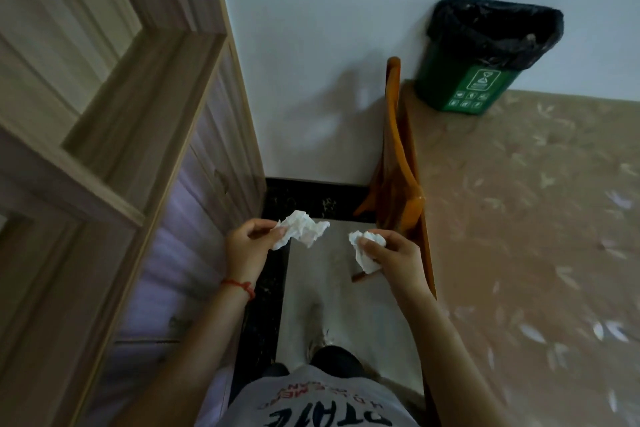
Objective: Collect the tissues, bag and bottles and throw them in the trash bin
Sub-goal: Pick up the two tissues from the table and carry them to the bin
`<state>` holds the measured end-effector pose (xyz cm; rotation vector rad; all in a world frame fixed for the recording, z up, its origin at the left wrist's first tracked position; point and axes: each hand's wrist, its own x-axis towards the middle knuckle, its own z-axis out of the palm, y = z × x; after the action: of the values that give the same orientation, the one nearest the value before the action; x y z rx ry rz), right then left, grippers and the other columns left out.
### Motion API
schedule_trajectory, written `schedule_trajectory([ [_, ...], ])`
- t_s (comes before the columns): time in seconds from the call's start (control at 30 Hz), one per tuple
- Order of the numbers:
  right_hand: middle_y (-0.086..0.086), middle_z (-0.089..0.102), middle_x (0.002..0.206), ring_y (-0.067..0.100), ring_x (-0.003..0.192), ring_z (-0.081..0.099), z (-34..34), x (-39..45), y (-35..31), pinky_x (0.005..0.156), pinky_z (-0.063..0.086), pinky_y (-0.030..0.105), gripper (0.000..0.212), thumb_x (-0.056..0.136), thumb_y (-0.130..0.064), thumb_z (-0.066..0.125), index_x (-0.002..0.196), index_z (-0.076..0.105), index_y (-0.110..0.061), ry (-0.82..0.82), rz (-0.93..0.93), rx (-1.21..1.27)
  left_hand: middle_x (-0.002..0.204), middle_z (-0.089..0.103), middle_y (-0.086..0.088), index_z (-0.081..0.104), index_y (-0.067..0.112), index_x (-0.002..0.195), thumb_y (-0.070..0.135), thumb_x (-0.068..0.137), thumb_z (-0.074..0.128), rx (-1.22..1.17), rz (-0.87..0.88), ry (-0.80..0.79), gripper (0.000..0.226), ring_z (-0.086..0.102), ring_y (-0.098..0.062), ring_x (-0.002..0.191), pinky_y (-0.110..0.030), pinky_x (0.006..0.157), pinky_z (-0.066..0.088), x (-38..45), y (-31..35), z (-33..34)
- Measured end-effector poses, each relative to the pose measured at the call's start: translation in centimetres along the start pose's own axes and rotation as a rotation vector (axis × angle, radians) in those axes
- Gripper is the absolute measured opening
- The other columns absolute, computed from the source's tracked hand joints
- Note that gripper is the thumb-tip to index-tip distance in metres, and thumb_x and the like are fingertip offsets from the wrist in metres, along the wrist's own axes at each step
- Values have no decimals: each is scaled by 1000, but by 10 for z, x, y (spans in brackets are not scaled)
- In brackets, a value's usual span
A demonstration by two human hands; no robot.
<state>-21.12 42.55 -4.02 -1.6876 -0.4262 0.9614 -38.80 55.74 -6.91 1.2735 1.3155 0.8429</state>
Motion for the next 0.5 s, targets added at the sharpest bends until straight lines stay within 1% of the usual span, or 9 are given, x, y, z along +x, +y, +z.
schedule_trajectory([
  [0.07, 6, 69, 85, 16, 76, 66, 3, 26, -14, 61, 54, 21, 13, 78, -17, 71, 89, 68, -13, 7, -7, 2, 65, 63, 5, 65, 19, 68, 2, 70, 73, -2, 4, 13, 19, 58, 7, 52, -3, 51, 44, 23, 12, 11],
  [0.13, 3, 68, 82, 12, 73, 65, 7, 51, -27, 56, 51, 15, 11, 78, -17, 71, 88, 68, -15, 6, -27, -5, 65, 62, 5, 65, 14, 69, 0, 71, 71, -16, 12, 15, 16, 57, 10, 50, -2, 50, 43, 46, 22, 21],
  [0.2, 1, 68, 80, 9, 71, 65, 12, 75, -42, 56, 50, 14, 9, 78, -17, 72, 85, 67, -17, -9, -45, -15, 65, 62, 4, 66, 11, 71, -1, 71, 70, -25, 17, 12, 13, 56, 11, 50, -3, 50, 43, 70, 33, 28],
  [0.3, -2, 68, 79, 5, 68, 66, 19, 105, -61, 55, 51, 13, 8, 78, -18, 72, 83, 66, -20, -24, -52, -24, 65, 63, 5, 64, 21, 66, 2, 71, 71, -21, 43, 15, 21, 57, 7, 52, -4, 52, 45, 103, 46, 36],
  [0.33, -2, 68, 79, 3, 66, 66, 21, 114, -66, 55, 50, 12, 7, 78, -18, 72, 82, 67, -21, -25, -59, -22, 65, 63, 5, 64, 22, 66, 3, 71, 72, -24, 49, 22, 21, 57, 5, 53, -5, 52, 45, 114, 50, 39],
  [0.4, -2, 68, 78, 2, 66, 66, 26, 131, -75, 55, 50, 12, 6, 78, -18, 71, 82, 67, -20, -25, -68, -20, 65, 63, 4, 65, 19, 68, 4, 70, 73, -33, 45, 32, 17, 57, 3, 54, -5, 53, 46, 134, 55, 45],
  [0.5, 2, 69, 81, 6, 69, 65, 36, 158, -87, 56, 50, 13, 12, 79, -18, 71, 89, 68, -13, 5, -61, -32, 65, 62, 3, 66, 9, 74, 1, 71, 72, -35, 35, 3, 10, 56, 9, 49, -4, 51, 44, 168, 62, 59],
])
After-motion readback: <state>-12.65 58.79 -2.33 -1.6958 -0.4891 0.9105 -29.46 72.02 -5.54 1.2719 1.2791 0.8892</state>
